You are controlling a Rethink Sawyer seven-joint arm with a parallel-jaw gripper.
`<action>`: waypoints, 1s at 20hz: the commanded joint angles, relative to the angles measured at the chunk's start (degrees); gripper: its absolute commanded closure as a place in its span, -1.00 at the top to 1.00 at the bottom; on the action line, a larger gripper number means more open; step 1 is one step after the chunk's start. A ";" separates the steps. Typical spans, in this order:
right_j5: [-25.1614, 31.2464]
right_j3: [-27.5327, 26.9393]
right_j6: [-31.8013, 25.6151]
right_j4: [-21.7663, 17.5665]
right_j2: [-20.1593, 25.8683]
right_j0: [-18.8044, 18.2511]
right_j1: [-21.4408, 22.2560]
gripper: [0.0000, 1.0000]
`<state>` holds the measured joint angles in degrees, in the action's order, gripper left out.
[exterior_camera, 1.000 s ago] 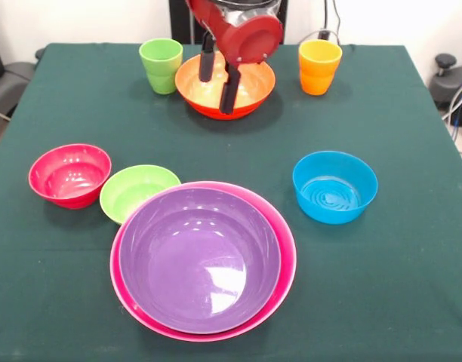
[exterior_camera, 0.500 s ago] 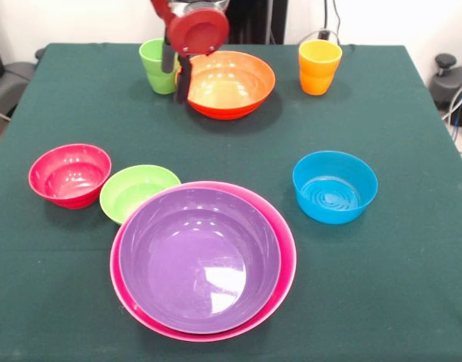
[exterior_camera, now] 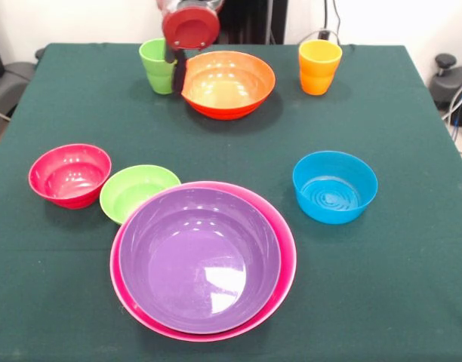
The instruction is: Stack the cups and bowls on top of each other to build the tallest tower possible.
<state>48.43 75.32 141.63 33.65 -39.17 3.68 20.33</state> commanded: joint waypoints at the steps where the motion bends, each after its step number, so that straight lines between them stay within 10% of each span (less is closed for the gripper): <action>1: 1.41 4.77 22.34 3.04 4.33 4.15 -2.91 1.00; 20: -1.48 10.24 26.33 4.38 7.99 5.61 0.14 1.00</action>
<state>48.43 79.06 157.38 36.60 -39.47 8.74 20.70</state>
